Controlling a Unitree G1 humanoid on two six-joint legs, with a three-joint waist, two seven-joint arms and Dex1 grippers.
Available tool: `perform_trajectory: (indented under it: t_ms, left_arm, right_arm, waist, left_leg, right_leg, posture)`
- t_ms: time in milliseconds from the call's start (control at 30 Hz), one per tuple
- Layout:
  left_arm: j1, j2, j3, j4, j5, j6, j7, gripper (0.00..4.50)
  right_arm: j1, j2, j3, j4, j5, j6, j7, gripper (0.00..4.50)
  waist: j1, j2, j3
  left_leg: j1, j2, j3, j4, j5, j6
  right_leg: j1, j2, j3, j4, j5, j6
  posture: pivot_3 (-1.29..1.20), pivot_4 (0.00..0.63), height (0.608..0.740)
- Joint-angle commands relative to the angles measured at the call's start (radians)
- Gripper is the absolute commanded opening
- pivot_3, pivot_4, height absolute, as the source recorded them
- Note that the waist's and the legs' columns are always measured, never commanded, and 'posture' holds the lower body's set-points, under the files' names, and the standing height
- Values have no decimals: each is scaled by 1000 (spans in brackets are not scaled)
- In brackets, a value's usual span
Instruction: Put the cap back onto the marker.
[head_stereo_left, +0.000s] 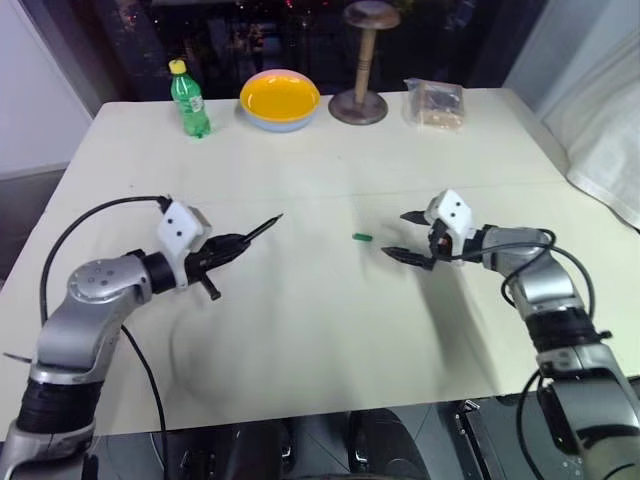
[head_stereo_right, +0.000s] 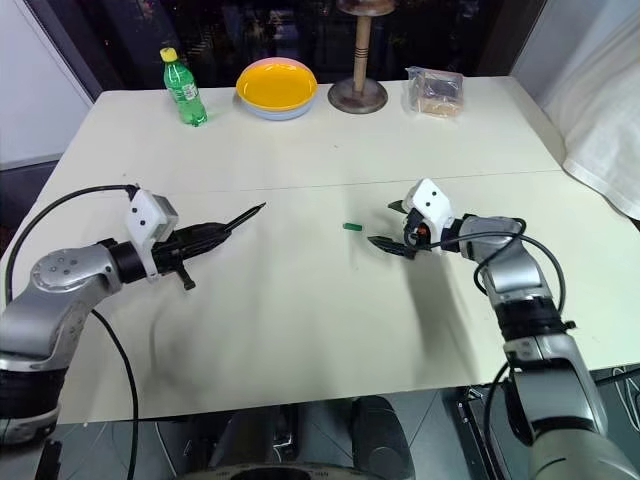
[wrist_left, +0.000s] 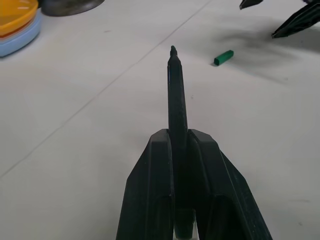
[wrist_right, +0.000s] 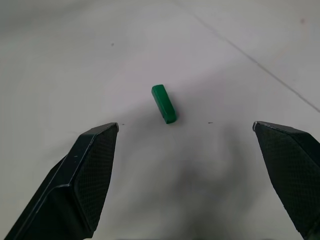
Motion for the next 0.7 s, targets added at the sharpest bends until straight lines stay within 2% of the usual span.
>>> perform_trajectory:
  t_ms: [33,400,700]
  left_arm:
    - [16,15,49,-65,-18,9,26,73]
    - [73,23,81,-133,-42,38,67,73]
    - [83,28,90,-160,-57,57,87,73]
  right_arm:
    - [-69,28,11,104,-29,-84,31,4500]
    - [-190,131,27,397,-102,-237,32,4500]
    - [-242,176,25,533,-141,-300,20,4500]
  waist:
    - [2,0,0]
    - [0,0,0]
    - [-4,0,0]
  left_leg:
    - [0,0,0,0,0,0]
    - [0,0,0,0,2,-4]
    - [1,0,0,0,4,-7]
  right_leg:
    - [0,0,0,0,0,0]
    - [0,-1,0,0,0,0]
    - [0,-1,0,0,0,0]
  posture:
    - [0,150,740]
    - [0,150,740]
    - [0,150,740]
